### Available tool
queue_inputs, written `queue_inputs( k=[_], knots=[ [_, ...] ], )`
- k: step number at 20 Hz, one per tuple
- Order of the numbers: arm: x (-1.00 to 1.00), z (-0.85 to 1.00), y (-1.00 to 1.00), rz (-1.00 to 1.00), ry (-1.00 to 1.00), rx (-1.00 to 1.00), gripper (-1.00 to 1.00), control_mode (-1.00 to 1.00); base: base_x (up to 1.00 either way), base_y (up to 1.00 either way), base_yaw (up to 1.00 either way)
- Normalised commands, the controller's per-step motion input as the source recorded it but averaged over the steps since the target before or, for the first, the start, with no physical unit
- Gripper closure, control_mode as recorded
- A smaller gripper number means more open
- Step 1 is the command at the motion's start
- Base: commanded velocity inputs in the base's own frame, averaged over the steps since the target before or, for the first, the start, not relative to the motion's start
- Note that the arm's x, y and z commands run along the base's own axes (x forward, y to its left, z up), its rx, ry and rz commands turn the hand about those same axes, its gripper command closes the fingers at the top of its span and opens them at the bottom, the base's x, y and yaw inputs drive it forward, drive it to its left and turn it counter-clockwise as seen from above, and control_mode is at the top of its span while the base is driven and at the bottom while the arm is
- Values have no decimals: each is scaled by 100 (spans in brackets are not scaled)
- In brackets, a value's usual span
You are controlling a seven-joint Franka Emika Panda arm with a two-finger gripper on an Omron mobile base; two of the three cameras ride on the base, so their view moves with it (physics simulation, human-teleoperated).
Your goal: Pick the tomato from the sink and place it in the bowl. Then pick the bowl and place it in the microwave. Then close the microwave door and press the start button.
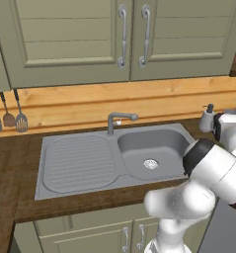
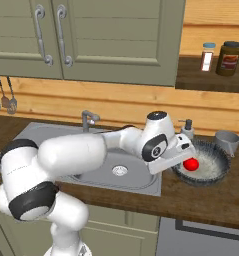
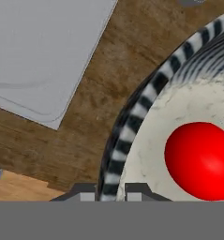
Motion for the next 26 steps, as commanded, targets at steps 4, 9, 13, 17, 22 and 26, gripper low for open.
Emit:
queue_inputs(
  k=[4,9,13,17,22,26],
  knots=[
    [-47,65,64,19,1,0,100,-100,0,0,0],
    [-18,52,97,24,5,0,100,-100,0,0,0],
    [-3,41,98,27,3,0,100,-100,0,0,0],
    [-5,42,97,31,8,0,100,-100,0,0,0],
    [-19,46,87,16,2,-6,100,-100,0,0,0],
    [-35,24,71,18,2,-2,100,-100,0,0,0]
  ],
)
